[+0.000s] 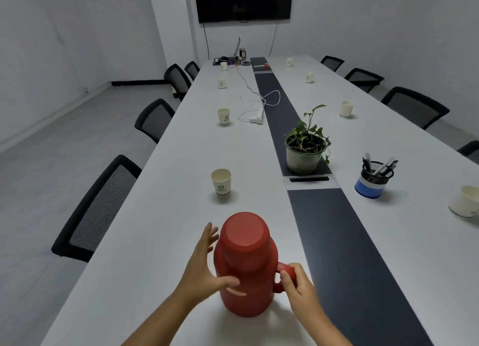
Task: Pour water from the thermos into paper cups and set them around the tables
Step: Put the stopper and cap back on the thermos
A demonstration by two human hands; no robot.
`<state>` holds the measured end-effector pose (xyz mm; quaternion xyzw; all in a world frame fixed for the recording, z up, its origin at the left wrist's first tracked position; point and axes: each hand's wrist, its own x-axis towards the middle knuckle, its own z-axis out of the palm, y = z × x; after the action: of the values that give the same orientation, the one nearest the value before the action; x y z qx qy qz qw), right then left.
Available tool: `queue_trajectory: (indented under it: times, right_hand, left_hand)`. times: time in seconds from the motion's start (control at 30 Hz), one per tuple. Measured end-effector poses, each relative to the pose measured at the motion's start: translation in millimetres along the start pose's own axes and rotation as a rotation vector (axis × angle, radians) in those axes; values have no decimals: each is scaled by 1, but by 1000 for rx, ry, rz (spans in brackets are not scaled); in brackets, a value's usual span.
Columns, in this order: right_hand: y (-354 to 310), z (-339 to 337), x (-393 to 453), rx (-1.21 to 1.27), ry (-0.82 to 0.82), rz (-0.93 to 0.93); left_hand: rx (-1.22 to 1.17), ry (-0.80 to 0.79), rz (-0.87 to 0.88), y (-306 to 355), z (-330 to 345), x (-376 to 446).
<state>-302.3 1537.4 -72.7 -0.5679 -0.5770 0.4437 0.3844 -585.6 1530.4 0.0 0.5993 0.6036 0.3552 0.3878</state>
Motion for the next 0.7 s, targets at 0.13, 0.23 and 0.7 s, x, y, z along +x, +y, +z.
queue_trajectory:
  times: [0.13,0.23,0.7]
  right_hand:
    - [-6,9,-11,61,100,22]
    - [-1,8,-12,97,106,62]
    - [-4,-15,-19,-7,-82,61]
  left_hand:
    - [-46,-93,-46,-15,13,-20]
    - [-88,-153,-65,-13,11,-8]
    - [-235,-37,-102,-8,12,-63]
